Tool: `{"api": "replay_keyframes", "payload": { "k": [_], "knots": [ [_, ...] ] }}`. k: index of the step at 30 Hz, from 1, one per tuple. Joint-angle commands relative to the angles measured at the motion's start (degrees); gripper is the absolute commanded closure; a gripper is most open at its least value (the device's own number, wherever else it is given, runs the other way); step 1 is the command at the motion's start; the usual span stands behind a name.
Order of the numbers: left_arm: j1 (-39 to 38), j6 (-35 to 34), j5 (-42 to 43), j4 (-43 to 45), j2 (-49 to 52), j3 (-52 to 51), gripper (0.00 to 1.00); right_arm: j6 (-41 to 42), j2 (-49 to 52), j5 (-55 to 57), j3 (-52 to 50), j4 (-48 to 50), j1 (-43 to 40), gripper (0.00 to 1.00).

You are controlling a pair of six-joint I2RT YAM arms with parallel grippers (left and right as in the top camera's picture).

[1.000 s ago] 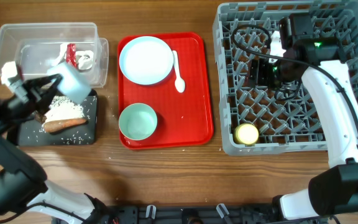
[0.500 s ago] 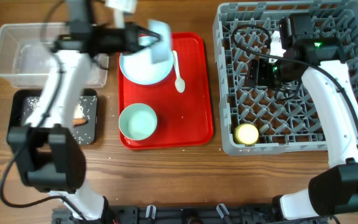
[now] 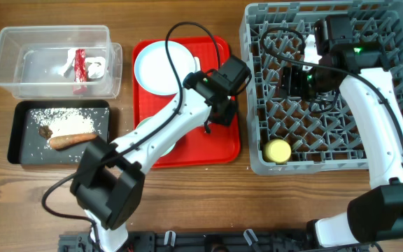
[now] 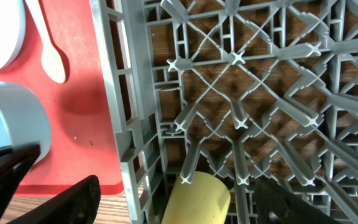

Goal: Sort waste into correct bins and load items into the dishwasher rack
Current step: 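Carry the empty light-blue bowl back toward the red tray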

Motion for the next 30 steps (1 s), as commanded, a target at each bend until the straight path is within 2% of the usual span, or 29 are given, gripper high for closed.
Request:
{"api": "replay_keyframes", "payload": {
  "k": [1, 4, 6, 7, 10, 12, 14, 16, 21, 27, 30],
  "knots": [
    [-0.42, -5.4, -1.79, 0.44, 1.66, -1.57, 0.96, -0.7, -0.83, -0.31, 0.85, 0.02, 0.13, 0.19],
    [-0.42, -6.27, 5.27, 2.91, 1.99, -3.69, 0.96, -0.72, -0.83, -0.31, 0.85, 0.04, 0.13, 0.19],
    [-0.42, -6.29, 6.86, 3.21, 1.99, -3.8, 0.96, -0.72, -0.83, -0.31, 0.85, 0.07, 0.13, 0.19],
    [-0.39, -8.09, 7.43, 3.17, 1.99, -3.8, 0.88, -0.7, -0.83, -0.31, 0.85, 0.24, 0.13, 0.19],
    [-0.39, -10.8, 7.63, 3.17, 1.97, -3.78, 0.73, -0.66, -0.83, -0.5, 0.85, 0.98, 0.13, 0.19],
    [0.11, -12.61, 7.72, 3.26, 1.88, -3.76, 0.7, -0.68, -0.83, -3.17, 0.85, 2.03, 0.17, 0.19],
    [1.77, -13.66, 8.13, 3.23, 0.7, -3.74, 0.71, -0.68, -0.83, -6.25, 0.85, 3.65, 0.2, 0.19],
    [4.96, -14.1, 8.5, 3.28, -2.32, -3.72, 0.71, -0.63, -0.83, -10.71, 0.85, 6.29, 1.18, 0.2],
    [15.28, -15.39, 8.48, 3.23, -9.01, -3.72, 0.67, 4.07, 0.28, -11.26, 0.85, 13.25, 8.85, 0.21],
    [31.34, -16.61, 8.5, 2.54, -10.25, -3.72, 0.68, 8.5, 7.04, -5.03, 0.85, 15.5, 19.82, 0.25],
    [38.88, -16.57, 8.24, 1.95, -10.25, -3.72, 0.67, 8.35, 12.5, -2.82, 0.85, 15.28, 22.43, 0.34]
  ]
}}
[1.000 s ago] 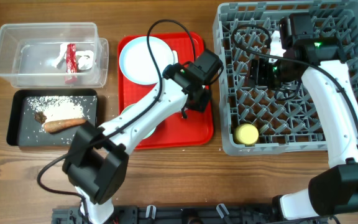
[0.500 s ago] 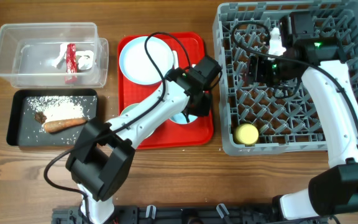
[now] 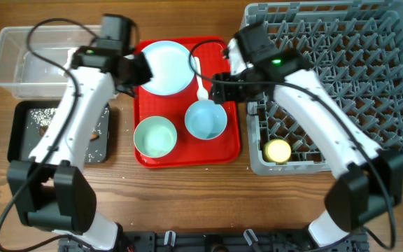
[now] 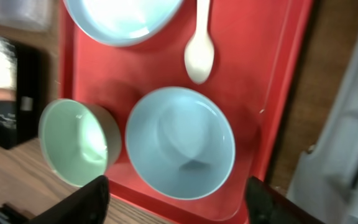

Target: Sort waste into correct bins and load items into the dishwasher rack

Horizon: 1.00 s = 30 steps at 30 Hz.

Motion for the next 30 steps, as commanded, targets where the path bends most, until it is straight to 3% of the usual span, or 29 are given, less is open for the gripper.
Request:
{"api": "replay_keyframes", "payload": {
  "k": [1, 4, 6, 12, 13, 15, 22, 24, 28, 30],
  "knots": [
    [8.46, -0.96, -0.15, -0.46, -0.42, -0.15, 0.65, 0.94, 6.01, 4.92, 0.85, 0.07, 1.01, 0.37],
    [14.78, -0.96, -0.13, -0.52, -0.42, -0.17, 0.62, -1.95, 10.32, 6.36, 0.85, 1.36, 1.01, 0.42],
    [18.86, -0.96, -0.13, -0.76, -0.42, -0.15, 0.58, -3.63, 12.68, 6.4, 0.85, 2.32, 1.01, 0.52],
    [21.4, -0.96, -0.13, -0.74, -0.42, -0.17, 0.23, -8.04, 15.47, 6.38, 0.83, 4.66, 1.01, 0.62],
    [21.31, -0.96, -0.13, -0.74, -0.42, -0.17, 0.19, -8.07, 15.89, 6.38, 0.83, 4.7, 1.01, 0.69],
    [21.31, -0.96, -0.13, -1.33, -0.42, -0.17, 0.0, -8.09, 16.26, 6.4, 0.83, 4.76, 1.01, 0.79],
    [21.31, -0.96, -0.13, -2.23, -0.42, -0.17, 0.0, -9.53, 16.28, 6.58, -0.24, 6.1, 1.01, 0.78],
    [21.31, -0.96, -0.13, -2.23, -0.42, -0.17, 0.0, -10.56, 16.31, 6.58, -0.63, 6.99, 1.01, 0.84],
    [21.33, -0.94, -0.13, -2.23, -0.42, -0.17, 0.0, -12.55, 16.31, 6.6, -1.42, 7.28, 1.01, 0.85],
    [21.31, -0.96, -0.13, -2.23, -0.42, -0.17, 0.0, -12.5, 16.31, 6.6, -1.42, 7.3, 1.01, 0.94]
  ]
}}
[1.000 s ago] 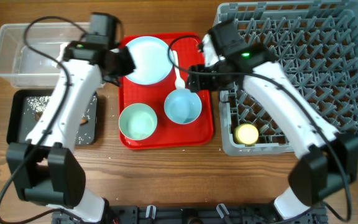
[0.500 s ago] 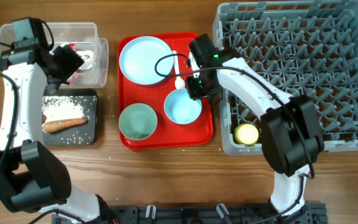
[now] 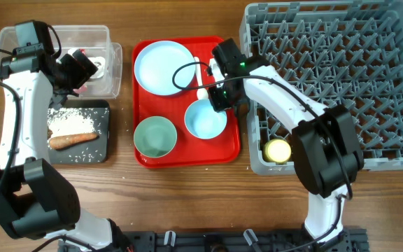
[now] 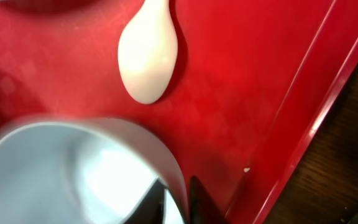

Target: Sort waste into correct bins and load items into the dishwasher rack

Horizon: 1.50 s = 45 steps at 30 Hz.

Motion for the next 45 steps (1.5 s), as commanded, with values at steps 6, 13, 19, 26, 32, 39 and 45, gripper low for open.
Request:
{"api": "replay_keyframes", "payload": {
  "k": [6, 13, 19, 26, 32, 39, 45],
  "knots": [
    [-0.09, 0.07, 0.07, 0.0, -0.42, -0.17, 0.0, -1.97, 1.42, 1.18, -0.72, 0.2, -0.04, 0.64],
    [-0.09, 0.09, 0.07, 0.0, -0.42, -0.17, 0.0, -3.23, 1.51, 1.16, -2.78, 1.92, -0.04, 0.62],
    [-0.09, 0.09, 0.07, 0.0, -0.42, -0.17, 0.0, -3.43, 1.51, 1.14, -3.19, 1.64, -0.04, 0.95],
    [-0.09, 0.07, 0.07, 0.0, -0.42, -0.17, 0.0, -2.73, -5.42, 4.81, 5.49, -7.65, -0.26, 0.96],
    [-0.09, 0.07, 0.07, 0.0, -0.42, -0.17, 0.0, 2.19, -15.65, 39.39, 11.3, -2.84, -0.85, 0.96],
    [-0.09, 0.07, 0.07, 0.0, -0.42, -0.17, 0.0, -6.49, -12.41, 71.84, 9.88, 18.25, -3.54, 0.96],
    [-0.09, 0.07, 0.07, 0.0, -0.42, -0.17, 0.0, -13.86, -3.56, 71.87, 9.88, 31.98, -9.77, 0.96]
  ]
}}
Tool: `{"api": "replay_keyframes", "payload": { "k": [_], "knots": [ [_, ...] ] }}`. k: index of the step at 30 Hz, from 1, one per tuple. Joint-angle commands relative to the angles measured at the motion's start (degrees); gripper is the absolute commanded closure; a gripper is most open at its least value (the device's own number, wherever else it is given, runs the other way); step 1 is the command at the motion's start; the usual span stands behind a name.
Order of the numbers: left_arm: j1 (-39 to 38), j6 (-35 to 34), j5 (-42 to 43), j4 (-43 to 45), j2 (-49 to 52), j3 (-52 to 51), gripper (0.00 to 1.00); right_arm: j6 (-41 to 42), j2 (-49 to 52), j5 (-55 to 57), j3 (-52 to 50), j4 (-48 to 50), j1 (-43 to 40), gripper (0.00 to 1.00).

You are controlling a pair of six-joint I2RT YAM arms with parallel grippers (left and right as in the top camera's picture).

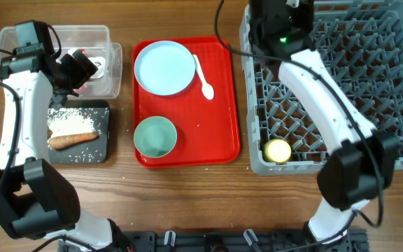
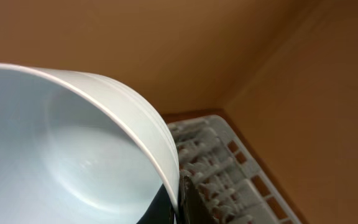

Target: Sort waste into correct bins and load items into the dishwasher rack

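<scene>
My right gripper (image 2: 178,208) is shut on the rim of a light blue bowl (image 2: 67,155), which is tilted and held high, with the grey dishwasher rack (image 2: 229,168) below it. Overhead, the right arm (image 1: 285,35) rises over the rack's (image 1: 369,91) far left corner and the bowl is hidden there. On the red tray (image 1: 222,105) lie a pale blue plate (image 1: 164,67), a white spoon (image 1: 203,77) and a green bowl (image 1: 154,136). My left gripper (image 1: 82,66) hangs over the clear bin (image 1: 19,56); how its jaws stand is unclear.
A yellow cup (image 1: 279,150) sits in the rack's near left corner. In front of the clear bin stands a black tray (image 1: 30,154) with white grains and a brown food piece (image 1: 71,140). Bare wooden table shows along the front edge.
My right gripper was shut on the blue bowl's rim on the red tray. Now the bowl is off the tray and held high over the rack's far left. The left arm has not moved.
At first my left arm reached over the red tray and my right gripper hung over the rack. Then the right gripper was open above the blue bowl, the left near the bin. Then the right was shut on the bowl's rim, and now holds it over the rack.
</scene>
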Motion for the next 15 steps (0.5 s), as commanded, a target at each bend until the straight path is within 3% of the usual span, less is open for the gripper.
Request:
{"api": "replay_keyframes", "payload": {
  "k": [1, 7, 15],
  "knots": [
    [-0.09, 0.07, 0.07, 0.02, -0.42, -0.17, 0.0, -5.81, 5.57, 2.89, -0.11, 5.16, -2.58, 0.96],
    [-0.09, 0.07, 0.07, 0.02, -0.42, -0.17, 0.0, -18.62, 13.11, 2.89, -0.11, 15.41, -3.04, 0.96],
    [-0.11, 0.09, 0.07, 0.02, -0.42, -0.17, 0.0, -20.22, 15.58, 3.98, -0.15, 11.85, -1.62, 0.96]
  ]
}}
